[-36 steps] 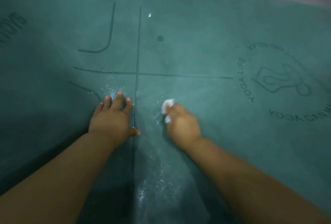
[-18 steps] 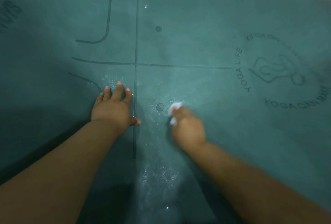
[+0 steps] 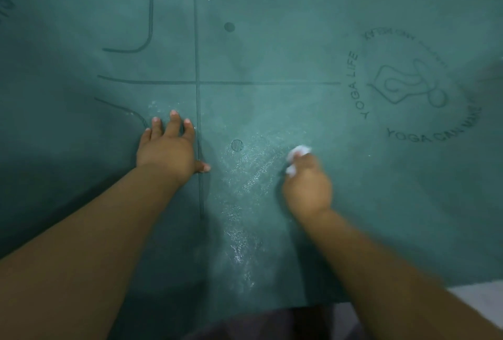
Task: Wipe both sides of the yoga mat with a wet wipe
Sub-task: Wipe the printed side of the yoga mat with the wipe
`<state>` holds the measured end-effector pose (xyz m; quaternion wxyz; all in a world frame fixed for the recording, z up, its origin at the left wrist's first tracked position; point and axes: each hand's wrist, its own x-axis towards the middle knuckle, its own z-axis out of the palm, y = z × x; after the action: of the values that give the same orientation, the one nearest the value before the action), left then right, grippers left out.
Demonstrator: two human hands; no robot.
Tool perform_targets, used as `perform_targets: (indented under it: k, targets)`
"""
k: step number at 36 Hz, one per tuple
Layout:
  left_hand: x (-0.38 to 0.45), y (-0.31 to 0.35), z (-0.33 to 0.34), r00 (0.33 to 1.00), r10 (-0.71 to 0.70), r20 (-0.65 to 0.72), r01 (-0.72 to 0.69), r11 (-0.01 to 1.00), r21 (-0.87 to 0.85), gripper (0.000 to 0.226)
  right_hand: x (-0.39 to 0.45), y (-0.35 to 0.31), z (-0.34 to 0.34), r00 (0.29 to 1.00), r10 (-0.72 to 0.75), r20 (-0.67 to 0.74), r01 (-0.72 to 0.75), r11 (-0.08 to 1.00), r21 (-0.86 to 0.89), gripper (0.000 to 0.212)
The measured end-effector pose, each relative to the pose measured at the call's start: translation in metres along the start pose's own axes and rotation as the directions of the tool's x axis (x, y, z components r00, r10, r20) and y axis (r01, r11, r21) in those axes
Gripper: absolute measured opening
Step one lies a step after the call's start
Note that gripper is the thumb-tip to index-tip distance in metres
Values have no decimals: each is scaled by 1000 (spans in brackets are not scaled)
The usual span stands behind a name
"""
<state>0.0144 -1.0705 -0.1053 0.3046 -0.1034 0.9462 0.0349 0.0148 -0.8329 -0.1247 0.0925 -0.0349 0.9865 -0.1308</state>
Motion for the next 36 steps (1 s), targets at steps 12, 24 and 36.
perform_targets:
  k: [12,24,36]
  targets:
    - [-23,18,5,998,60,20,-61,997,54,64,-6,75,-34,985,-123,124,141,978,-151,26]
    - [-92,50,25,961,185,206,-214,968,133,71,-121,-3,4,688,-673,270,685,726,61,46]
    - [-121,48,53,964,193,183,-220,965,146,72,-85,56,-28,954,243,175,-205,956,-210,39]
